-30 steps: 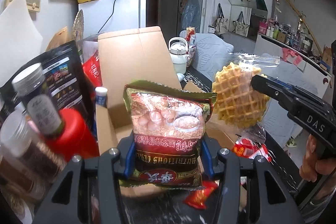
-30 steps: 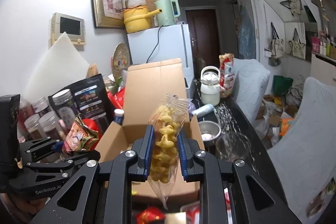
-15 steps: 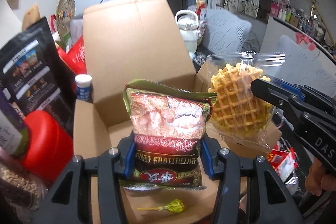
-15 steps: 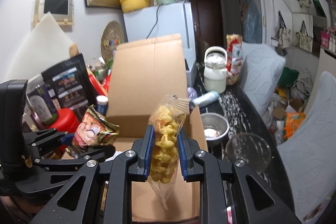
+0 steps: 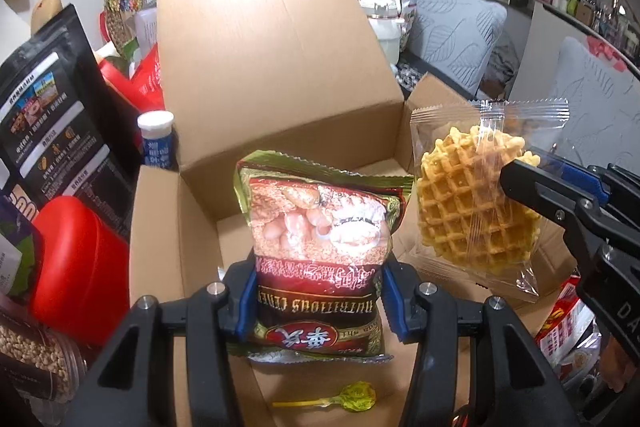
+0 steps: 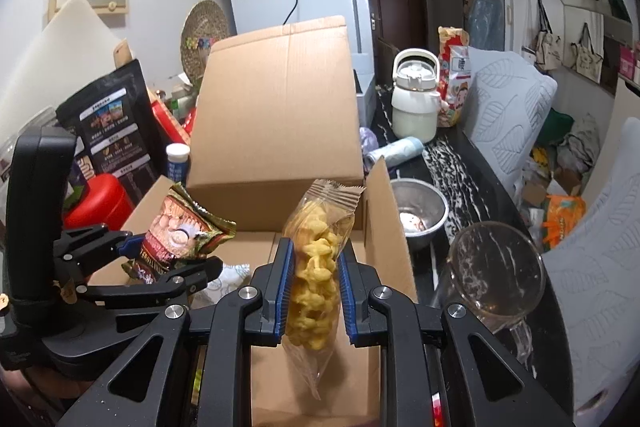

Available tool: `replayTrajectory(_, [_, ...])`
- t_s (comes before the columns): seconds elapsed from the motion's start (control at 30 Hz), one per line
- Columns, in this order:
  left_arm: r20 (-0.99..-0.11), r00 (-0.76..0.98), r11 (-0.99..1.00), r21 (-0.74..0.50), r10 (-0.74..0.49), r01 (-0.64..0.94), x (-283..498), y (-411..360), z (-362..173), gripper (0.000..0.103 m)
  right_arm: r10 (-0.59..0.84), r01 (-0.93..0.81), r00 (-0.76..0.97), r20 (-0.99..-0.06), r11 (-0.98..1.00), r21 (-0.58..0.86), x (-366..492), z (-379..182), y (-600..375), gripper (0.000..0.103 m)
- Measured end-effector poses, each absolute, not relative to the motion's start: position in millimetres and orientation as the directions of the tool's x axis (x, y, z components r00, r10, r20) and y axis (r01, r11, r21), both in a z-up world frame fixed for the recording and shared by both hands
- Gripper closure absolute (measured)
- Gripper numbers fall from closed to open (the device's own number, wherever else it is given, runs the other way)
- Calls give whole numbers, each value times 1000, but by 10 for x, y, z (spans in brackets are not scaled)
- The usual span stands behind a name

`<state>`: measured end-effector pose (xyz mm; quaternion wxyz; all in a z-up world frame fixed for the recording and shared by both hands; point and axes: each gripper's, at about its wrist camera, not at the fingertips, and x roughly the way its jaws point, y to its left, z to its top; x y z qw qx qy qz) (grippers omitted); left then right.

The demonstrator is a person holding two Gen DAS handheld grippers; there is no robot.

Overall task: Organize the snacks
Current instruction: 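Carry the cereal bag and the waffle over the open cardboard box, then open the left gripper to drop the cereal bag while the right gripper drops the waffle into the box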

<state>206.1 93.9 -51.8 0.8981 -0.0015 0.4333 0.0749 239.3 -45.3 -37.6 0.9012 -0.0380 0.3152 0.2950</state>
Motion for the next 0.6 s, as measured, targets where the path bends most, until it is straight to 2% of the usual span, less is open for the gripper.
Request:
replayTrajectory(0.37, [-836, 525, 982, 85, 161, -166, 2149, 963, -735, 53, 460, -543, 596, -659, 835, 92, 2398, -609, -368, 81])
replayTrajectory(0.6, [-878, 445, 977, 104, 178, -186, 2225, 984, -901, 52, 440, -529, 604, -664, 845, 79, 2391, -646, -377, 80])
